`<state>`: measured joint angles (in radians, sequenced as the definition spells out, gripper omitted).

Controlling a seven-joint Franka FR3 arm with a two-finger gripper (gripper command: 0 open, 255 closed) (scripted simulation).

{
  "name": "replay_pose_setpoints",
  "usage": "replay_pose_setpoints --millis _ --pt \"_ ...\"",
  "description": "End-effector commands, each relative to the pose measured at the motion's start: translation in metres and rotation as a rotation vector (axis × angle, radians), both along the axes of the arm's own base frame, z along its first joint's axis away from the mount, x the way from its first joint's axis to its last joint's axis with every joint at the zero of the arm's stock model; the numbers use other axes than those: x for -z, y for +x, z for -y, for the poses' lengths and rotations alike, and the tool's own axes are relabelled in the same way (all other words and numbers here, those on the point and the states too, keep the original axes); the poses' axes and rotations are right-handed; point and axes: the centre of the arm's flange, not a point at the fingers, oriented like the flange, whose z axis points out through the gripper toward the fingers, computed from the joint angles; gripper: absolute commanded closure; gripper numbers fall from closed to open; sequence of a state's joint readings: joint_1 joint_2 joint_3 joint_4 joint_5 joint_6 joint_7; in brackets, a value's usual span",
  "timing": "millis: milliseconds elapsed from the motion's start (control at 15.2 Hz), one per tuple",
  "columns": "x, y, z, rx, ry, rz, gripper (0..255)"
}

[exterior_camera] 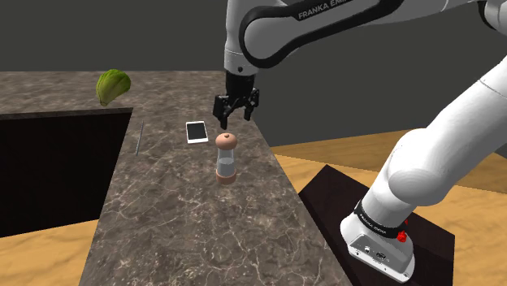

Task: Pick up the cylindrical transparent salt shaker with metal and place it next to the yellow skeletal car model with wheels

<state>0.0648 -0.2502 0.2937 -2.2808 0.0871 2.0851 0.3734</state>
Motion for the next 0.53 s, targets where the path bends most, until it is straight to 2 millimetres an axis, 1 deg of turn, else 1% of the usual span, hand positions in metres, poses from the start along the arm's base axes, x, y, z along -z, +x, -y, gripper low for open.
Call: replay_pose_setpoints --millis 0,66,132,462 --pt "0.012 0.014 -0.016 -0.005 0.003 0.009 0" --pt "0.018 0.021 -0.024 -0.008 0.005 0.013 0" --pt "0.02 0.023 -0.026 -0.009 0.005 0.014 0" --pt "0.046 0.024 -0.027 -0.009 0.005 0.014 0"
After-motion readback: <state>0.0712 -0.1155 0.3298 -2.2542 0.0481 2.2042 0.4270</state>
